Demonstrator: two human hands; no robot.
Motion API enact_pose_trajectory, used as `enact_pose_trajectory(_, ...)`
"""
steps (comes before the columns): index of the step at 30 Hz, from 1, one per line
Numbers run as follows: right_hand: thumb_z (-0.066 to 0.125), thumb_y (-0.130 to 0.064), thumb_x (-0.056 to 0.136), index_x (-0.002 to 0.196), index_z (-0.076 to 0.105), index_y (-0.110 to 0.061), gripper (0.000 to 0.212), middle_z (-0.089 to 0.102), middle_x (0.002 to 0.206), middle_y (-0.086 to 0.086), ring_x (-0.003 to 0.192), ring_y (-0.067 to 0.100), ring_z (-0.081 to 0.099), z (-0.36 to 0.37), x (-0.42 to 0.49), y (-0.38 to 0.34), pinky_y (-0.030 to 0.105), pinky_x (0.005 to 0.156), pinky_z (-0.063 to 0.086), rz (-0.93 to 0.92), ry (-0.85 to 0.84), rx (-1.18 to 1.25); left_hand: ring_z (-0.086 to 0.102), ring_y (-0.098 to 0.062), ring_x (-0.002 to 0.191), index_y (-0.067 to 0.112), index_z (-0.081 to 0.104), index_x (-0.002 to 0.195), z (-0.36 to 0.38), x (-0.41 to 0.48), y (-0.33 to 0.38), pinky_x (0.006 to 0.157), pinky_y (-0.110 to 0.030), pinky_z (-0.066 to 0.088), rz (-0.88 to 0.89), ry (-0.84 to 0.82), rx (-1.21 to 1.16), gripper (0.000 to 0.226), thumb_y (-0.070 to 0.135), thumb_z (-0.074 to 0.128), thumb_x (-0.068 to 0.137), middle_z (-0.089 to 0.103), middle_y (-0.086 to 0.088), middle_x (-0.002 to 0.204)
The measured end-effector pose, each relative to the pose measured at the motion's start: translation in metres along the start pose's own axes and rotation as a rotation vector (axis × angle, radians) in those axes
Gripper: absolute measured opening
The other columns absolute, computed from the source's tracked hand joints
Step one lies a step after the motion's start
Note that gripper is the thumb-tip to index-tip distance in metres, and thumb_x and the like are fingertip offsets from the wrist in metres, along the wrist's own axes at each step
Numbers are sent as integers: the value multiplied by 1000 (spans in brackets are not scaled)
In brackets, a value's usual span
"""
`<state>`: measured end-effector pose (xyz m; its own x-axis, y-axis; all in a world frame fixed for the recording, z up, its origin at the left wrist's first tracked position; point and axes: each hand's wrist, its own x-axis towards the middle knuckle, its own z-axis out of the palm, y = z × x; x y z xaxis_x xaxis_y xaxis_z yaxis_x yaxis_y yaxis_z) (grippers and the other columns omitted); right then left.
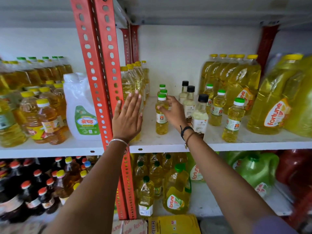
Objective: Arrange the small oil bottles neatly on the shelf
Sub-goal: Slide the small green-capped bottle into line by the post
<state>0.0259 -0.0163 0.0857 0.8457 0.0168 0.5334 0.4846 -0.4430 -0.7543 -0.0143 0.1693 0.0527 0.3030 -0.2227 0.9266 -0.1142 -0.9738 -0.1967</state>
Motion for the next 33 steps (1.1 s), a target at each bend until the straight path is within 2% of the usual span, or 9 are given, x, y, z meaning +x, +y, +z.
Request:
enact_pose_trajectory(2,74,-35,74,115,58,-15,48,63,115,5,110,25,56,0,2,-1,46,96,44,1,46,-89,9,-16,148,13,18,153,0,0,1,119,-39,0,2,3,-2,58,32,26,98,17,-2,159)
enact_pose_trajectory(5,75,-45,70,106,59,-13,50,57,110,8,108,28,54,0,5,-4,41,91,43,-8,92,-216,9,-16,147,13,20,152,-1,1,0,119,-38,-1,2,6,-16,58,32,27,98,17,-2,159)
enact_pose_trajectory(8,69,-56,72,102,59,-15,52,56,109,7,106,26,54,-2,7,-4,43,91,44,22,84,-251,8,-15,148,13,19,153,-1,0,0,119,-38,0,5,22,-33,57,32,25,99,18,-3,158)
enact_pose_trajectory(12,65,-42,79,103,62,-23,31,63,107,-2,104,21,60,-7,9,3,30,81,45,67,4,-52,8,-15,148,13,19,153,0,0,0,119,-38,0,4,22,-42,56,32,23,100,20,-4,158)
enact_pose_trajectory(14,69,-38,77,103,64,-21,31,65,104,-2,101,19,62,-9,10,5,28,80,45,70,-5,-24,8,-15,148,13,18,153,0,0,0,119,-37,1,3,21,-52,56,33,20,100,18,-3,158)
enact_pose_trajectory(17,77,-45,69,91,60,-21,36,63,97,-2,95,16,61,-11,10,4,30,77,50,61,14,-2,7,-15,148,13,17,153,0,0,0,119,-37,1,1,28,-62,56,33,19,101,16,-2,158)
enact_pose_trajectory(23,79,-53,63,91,57,-20,49,62,96,-1,85,9,57,-6,5,3,16,61,40,54,74,-4,8,-16,147,12,17,153,0,-1,1,119,-37,2,-11,31,-74,56,34,19,101,19,-4,158)
enact_pose_trajectory(28,76,-43,71,104,62,-18,44,64,104,-2,91,10,58,-3,5,3,20,72,43,45,1,-6,8,-16,148,11,19,152,1,-2,1,119,-37,2,-37,51,-81,58,31,26,98,16,-3,158)
enact_pose_trajectory(33,75,-36,74,101,66,-22,32,64,95,-8,85,3,57,-8,1,-1,6,62,36,25,-45,18,9,-16,147,12,18,152,0,-2,1,119,-37,3,-57,64,-93,59,30,29,98,15,-2,158)
